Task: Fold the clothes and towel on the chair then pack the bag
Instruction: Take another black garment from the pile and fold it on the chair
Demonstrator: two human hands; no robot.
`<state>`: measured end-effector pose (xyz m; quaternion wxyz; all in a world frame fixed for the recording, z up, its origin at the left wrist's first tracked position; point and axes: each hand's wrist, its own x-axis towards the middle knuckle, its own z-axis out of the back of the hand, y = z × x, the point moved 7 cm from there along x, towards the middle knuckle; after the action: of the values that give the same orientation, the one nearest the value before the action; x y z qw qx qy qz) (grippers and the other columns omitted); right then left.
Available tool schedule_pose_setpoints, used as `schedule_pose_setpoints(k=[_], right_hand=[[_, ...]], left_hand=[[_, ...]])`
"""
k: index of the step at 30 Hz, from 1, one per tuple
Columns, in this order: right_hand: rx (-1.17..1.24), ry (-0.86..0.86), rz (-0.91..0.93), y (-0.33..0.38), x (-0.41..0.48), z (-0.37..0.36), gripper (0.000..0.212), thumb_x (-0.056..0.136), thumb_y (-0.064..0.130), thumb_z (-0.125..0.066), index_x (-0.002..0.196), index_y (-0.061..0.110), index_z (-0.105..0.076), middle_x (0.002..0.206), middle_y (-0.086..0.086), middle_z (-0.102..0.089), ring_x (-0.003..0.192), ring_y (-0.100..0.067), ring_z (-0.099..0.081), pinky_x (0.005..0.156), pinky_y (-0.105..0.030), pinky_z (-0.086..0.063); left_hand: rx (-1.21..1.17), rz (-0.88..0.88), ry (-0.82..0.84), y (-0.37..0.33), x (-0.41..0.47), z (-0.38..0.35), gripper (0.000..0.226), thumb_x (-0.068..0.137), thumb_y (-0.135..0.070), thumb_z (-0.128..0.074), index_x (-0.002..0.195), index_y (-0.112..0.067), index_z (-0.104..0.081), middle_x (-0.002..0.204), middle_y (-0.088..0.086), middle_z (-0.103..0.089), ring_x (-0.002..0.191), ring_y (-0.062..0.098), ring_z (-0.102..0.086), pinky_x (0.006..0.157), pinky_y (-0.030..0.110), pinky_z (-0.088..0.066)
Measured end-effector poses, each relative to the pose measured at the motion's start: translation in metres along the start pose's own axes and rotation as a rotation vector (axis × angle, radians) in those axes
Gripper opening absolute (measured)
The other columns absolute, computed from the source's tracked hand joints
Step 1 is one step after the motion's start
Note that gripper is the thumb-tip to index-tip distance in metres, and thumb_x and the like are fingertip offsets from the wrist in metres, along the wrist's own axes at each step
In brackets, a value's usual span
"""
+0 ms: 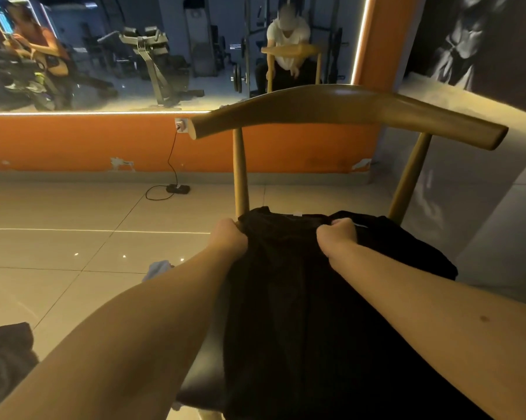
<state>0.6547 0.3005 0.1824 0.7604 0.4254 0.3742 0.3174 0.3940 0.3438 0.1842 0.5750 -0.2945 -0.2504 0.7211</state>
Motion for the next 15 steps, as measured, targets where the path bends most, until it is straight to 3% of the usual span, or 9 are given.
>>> schedule_pose_setpoints(k=[2, 4, 6, 8, 12, 13, 15], right_hand=[[-0.336, -0.007, -0.001, 0.003, 0.007, 0.006, 0.057, 0.094, 0.015, -0.06, 0.146, 0.01, -0.037, 0.136, -0.013, -0.051, 0.116, -0.03, -0.056, 0.089, -0.038, -0.053], [-0.698, -0.082, 0.172, 0.021, 0.014, 0.004, 0.054, 0.09, 0.024, -0.064, 0.139, 0.014, -0.046, 0.138, -0.011, -0.048, 0.126, -0.032, -0.047, 0.102, -0.044, -0.045], [-0.695, -0.047, 0.419, 0.047, 0.018, -0.018, 0.042, 0.09, 0.019, -0.062, 0.132, 0.019, -0.055, 0.134, -0.005, -0.053, 0.128, -0.028, -0.046, 0.107, -0.043, -0.042], [-0.567, 0.165, 0.567, 0.065, 0.021, -0.054, 0.042, 0.094, 0.012, -0.058, 0.135, 0.022, -0.057, 0.138, -0.001, -0.056, 0.13, -0.024, -0.05, 0.109, -0.043, -0.043], [-0.64, 0.453, 0.591, 0.075, 0.023, -0.114, 0.065, 0.096, 0.032, -0.063, 0.154, 0.031, -0.035, 0.152, 0.004, -0.047, 0.14, -0.025, -0.043, 0.116, -0.053, -0.034], [-0.701, 0.476, 0.589, 0.074, 0.026, -0.122, 0.065, 0.096, 0.035, -0.064, 0.154, 0.031, -0.035, 0.148, 0.004, -0.051, 0.138, -0.025, -0.044, 0.115, -0.053, -0.034], [-0.824, 0.45, 0.622, 0.075, 0.035, -0.129, 0.048, 0.096, 0.038, -0.063, 0.142, 0.03, -0.053, 0.129, 0.002, -0.062, 0.126, -0.025, -0.052, 0.107, -0.048, -0.037]], left_hand=[[0.012, 0.013, 0.021, 0.003, 0.006, -0.006, 0.021, 0.099, -0.014, -0.061, 0.119, -0.007, -0.061, 0.088, 0.001, -0.056, 0.069, 0.01, -0.05, 0.052, 0.02, -0.037], [0.014, 0.007, 0.01, 0.001, 0.013, -0.009, 0.022, 0.099, -0.015, -0.062, 0.119, -0.006, -0.061, 0.086, 0.0, -0.055, 0.07, 0.01, -0.051, 0.055, 0.021, -0.039], [0.007, 0.001, 0.009, -0.001, 0.017, -0.011, 0.024, 0.098, -0.016, -0.063, 0.12, -0.008, -0.061, 0.094, 0.002, -0.058, 0.079, 0.014, -0.056, 0.067, 0.025, -0.046], [-0.028, 0.001, 0.025, -0.001, 0.023, -0.014, 0.028, 0.097, -0.015, -0.065, 0.124, -0.01, -0.06, 0.103, 0.004, -0.061, 0.092, 0.018, -0.06, 0.078, 0.03, -0.051], [-0.126, -0.021, 0.099, 0.001, 0.029, -0.021, 0.044, 0.096, -0.007, -0.064, 0.138, -0.013, -0.055, 0.123, 0.011, -0.065, 0.111, 0.028, -0.065, 0.098, 0.043, -0.057], [-0.128, -0.041, 0.11, 0.0, 0.03, -0.022, 0.047, 0.096, -0.006, -0.063, 0.141, -0.014, -0.054, 0.125, 0.012, -0.065, 0.111, 0.028, -0.066, 0.097, 0.044, -0.058], [-0.124, -0.09, 0.124, 0.001, 0.034, -0.023, 0.051, 0.094, -0.006, -0.065, 0.143, -0.016, -0.053, 0.127, 0.011, -0.065, 0.11, 0.028, -0.067, 0.095, 0.043, -0.059]])
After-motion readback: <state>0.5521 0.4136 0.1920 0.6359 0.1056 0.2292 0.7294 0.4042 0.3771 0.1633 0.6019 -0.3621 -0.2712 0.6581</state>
